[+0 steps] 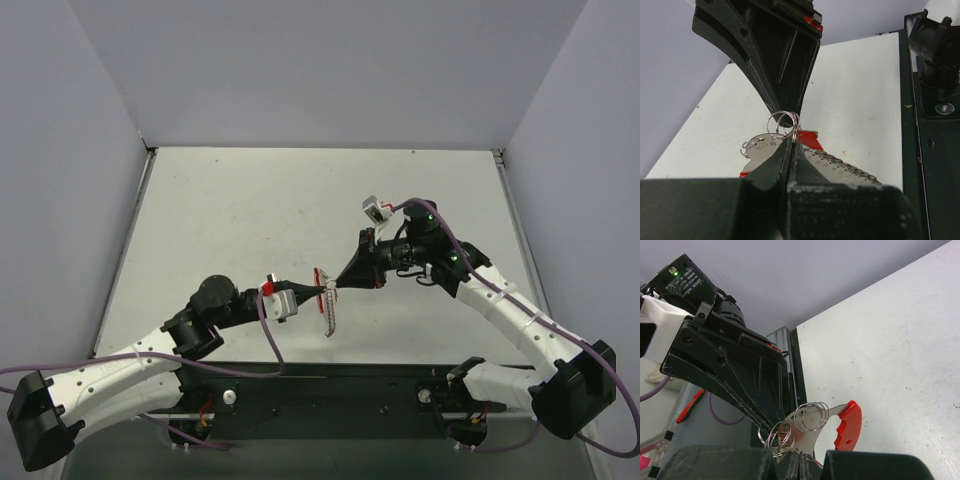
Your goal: Put the keys on the keyring
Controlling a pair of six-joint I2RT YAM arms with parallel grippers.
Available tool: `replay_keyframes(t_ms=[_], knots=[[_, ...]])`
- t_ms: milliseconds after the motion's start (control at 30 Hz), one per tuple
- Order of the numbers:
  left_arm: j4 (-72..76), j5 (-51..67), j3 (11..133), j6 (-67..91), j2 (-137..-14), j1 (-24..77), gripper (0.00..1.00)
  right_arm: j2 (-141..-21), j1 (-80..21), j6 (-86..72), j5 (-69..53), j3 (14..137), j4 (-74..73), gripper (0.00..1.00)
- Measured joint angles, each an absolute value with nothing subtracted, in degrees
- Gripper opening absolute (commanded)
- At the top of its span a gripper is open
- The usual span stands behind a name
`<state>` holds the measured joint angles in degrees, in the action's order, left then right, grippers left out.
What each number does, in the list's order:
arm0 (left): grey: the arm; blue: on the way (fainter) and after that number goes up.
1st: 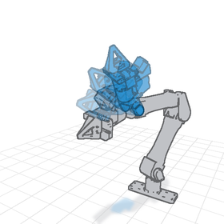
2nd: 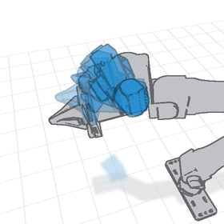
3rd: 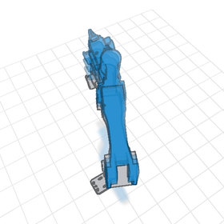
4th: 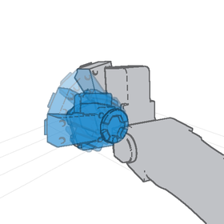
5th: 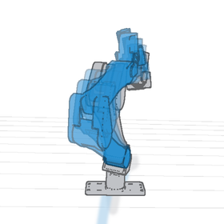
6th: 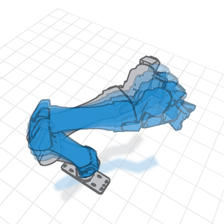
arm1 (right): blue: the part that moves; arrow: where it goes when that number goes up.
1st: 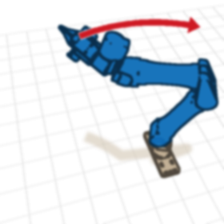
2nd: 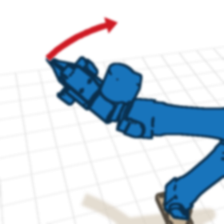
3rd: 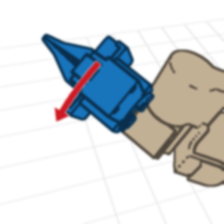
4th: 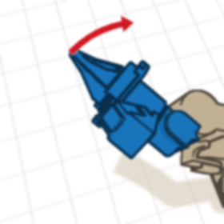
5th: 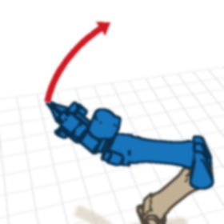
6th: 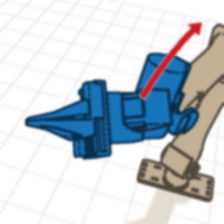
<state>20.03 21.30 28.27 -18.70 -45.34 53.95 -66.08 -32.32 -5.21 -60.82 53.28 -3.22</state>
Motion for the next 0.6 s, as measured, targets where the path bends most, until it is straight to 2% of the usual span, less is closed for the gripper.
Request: replay_keyframes(t_ms=[600], knots=[[19.9, 17.7, 28.3, -19.2, -44.9, 54.4, 0.0, -64.0, -33.7, -7.2, -61.5, 53.3, -0.6, 0.0]])
